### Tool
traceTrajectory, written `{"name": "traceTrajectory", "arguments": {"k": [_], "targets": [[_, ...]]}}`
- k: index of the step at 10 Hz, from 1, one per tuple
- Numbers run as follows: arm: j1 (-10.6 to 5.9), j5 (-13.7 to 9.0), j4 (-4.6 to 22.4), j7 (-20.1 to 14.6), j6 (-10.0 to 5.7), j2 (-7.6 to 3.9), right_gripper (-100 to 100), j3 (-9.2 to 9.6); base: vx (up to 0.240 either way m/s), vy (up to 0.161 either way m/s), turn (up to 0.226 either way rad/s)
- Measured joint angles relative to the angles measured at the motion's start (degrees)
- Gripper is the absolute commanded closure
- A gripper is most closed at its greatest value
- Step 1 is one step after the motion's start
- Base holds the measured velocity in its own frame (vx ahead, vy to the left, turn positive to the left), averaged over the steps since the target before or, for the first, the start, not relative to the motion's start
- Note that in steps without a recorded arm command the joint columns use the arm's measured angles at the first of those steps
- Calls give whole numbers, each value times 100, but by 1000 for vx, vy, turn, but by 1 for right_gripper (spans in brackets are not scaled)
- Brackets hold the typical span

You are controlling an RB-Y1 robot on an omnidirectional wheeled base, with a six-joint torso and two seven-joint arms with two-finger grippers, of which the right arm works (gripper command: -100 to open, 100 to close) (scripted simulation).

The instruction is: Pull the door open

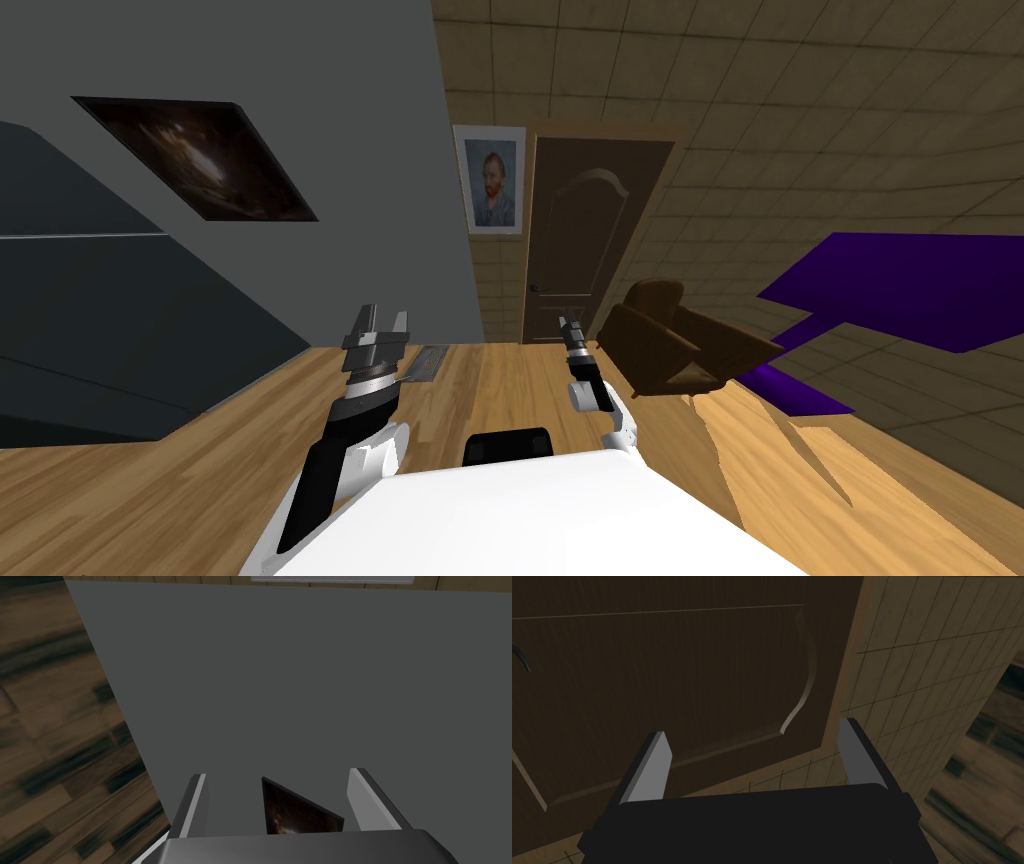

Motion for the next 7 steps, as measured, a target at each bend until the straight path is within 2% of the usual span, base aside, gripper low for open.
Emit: {"name": "traceTrajectory", "arguments": {"k": [2,3,4,7], "targets": [[-111,-13,278,-20,-41,-25,-100,6,92,-13,2],[-243,-26,499,-35,-75,-45,-100,-6,101,-9,7],[-302,-49,682,-73,-117,-102,-100,-18,92,2,-1],[-478,-66,1126,-104,-196,-125,-100,-7,77,-1,2]]}}
